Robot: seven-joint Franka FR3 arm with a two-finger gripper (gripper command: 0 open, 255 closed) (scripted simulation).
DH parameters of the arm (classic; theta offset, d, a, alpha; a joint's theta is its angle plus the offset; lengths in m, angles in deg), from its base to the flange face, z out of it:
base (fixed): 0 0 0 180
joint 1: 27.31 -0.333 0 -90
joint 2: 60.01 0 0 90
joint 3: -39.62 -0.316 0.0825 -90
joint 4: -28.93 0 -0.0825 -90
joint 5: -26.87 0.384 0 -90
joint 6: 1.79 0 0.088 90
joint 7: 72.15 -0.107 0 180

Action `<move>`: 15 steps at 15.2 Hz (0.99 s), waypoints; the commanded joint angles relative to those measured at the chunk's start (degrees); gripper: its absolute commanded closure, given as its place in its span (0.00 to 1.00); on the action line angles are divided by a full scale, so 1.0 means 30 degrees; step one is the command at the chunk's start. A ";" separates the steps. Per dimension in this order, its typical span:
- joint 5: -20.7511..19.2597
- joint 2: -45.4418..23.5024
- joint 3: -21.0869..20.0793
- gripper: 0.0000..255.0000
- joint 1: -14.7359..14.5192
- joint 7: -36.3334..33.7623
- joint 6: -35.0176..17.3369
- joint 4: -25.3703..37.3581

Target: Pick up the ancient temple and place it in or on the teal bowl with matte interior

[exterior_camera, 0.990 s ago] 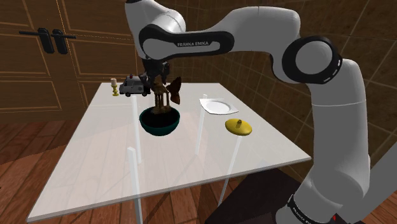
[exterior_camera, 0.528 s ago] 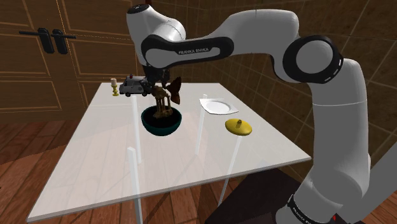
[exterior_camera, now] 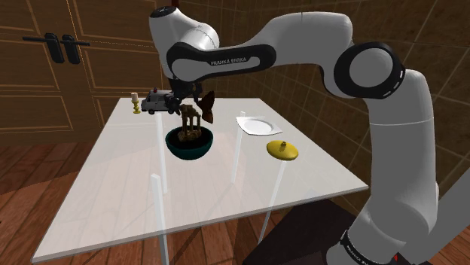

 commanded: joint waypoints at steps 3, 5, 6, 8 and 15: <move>0.0017 0.0029 -0.0011 0.00 0.0010 -0.0022 -0.0024 -0.0068; 0.0139 0.0145 -0.0146 0.00 -0.0412 0.0178 0.1075 0.0911; 0.0167 0.0158 -0.0201 0.00 -0.0655 0.0280 0.1653 0.1473; 0.0172 0.0144 -0.0238 0.00 -0.0865 0.0362 0.2124 0.1953; 0.0172 0.0144 -0.0238 0.00 -0.0865 0.0362 0.2124 0.1953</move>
